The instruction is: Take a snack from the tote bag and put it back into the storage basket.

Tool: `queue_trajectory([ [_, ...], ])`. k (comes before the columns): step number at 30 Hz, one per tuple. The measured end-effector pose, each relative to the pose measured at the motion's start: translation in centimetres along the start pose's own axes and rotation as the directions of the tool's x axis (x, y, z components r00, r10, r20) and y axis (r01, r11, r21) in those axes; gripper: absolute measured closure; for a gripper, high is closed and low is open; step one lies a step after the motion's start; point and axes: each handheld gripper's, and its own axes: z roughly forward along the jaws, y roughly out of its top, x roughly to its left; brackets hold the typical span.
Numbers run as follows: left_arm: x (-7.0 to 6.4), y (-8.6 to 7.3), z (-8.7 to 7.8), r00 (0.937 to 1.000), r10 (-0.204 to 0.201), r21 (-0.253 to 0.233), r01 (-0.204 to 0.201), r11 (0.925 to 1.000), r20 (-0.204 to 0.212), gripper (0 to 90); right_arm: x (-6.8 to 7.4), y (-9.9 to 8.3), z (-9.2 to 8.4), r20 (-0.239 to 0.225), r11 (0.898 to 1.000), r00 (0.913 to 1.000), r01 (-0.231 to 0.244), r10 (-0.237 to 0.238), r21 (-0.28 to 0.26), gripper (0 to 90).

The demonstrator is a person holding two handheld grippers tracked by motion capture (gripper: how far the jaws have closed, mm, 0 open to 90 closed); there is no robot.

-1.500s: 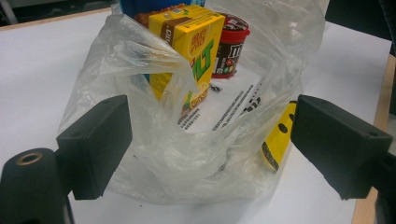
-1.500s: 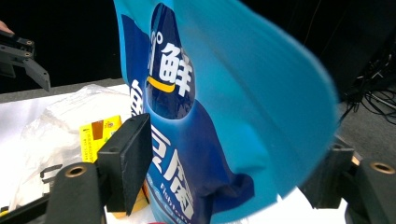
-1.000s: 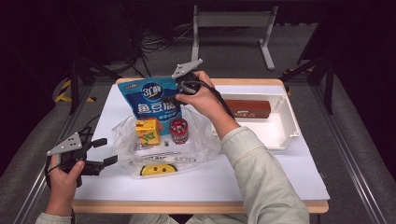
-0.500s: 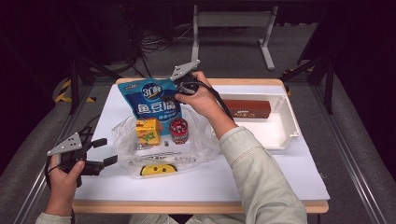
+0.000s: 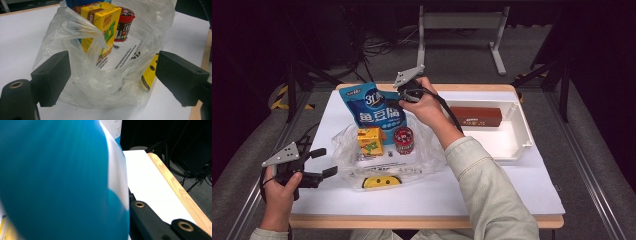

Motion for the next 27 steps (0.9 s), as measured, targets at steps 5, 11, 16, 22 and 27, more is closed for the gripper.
queue_trajectory([
  [5, 0.0, 0.0, 0.0, 1.0000, -0.003, -0.001, 0.003, 1.0000, -0.002, 13.6, 0.3, 0.3, 0.0, -0.008, 1.000, 0.9999, -0.012, 0.012, -0.011, 90.0],
  [11, 0.0, 0.0, 0.1, 1.0000, -0.001, 0.005, 0.001, 1.0000, 0.000, 13.8, 0.7, 1.0, -0.5, -0.003, 1.000, 1.0000, -0.004, 0.004, -0.026, 90.0],
  [16, 0.0, 0.0, 0.1, 1.0000, -0.002, 0.005, 0.002, 1.0000, -0.001, 13.8, 0.7, 1.6, -1.5, -0.004, 0.998, 1.0000, -0.004, 0.004, -0.059, 90.0],
  [22, 0.0, 0.0, 0.2, 1.0000, -0.001, 0.004, 0.001, 1.0000, 0.000, 13.8, 0.8, 2.4, -2.3, 0.006, 0.997, 1.0000, 0.005, -0.004, -0.082, 90.0],
  [27, 0.0, 0.0, 0.2, 1.0000, -0.004, 0.007, 0.004, 1.0000, 0.000, 13.8, 1.1, 3.2, -3.0, 0.013, 0.995, 0.9998, 0.016, -0.015, -0.098, 90.0],
])
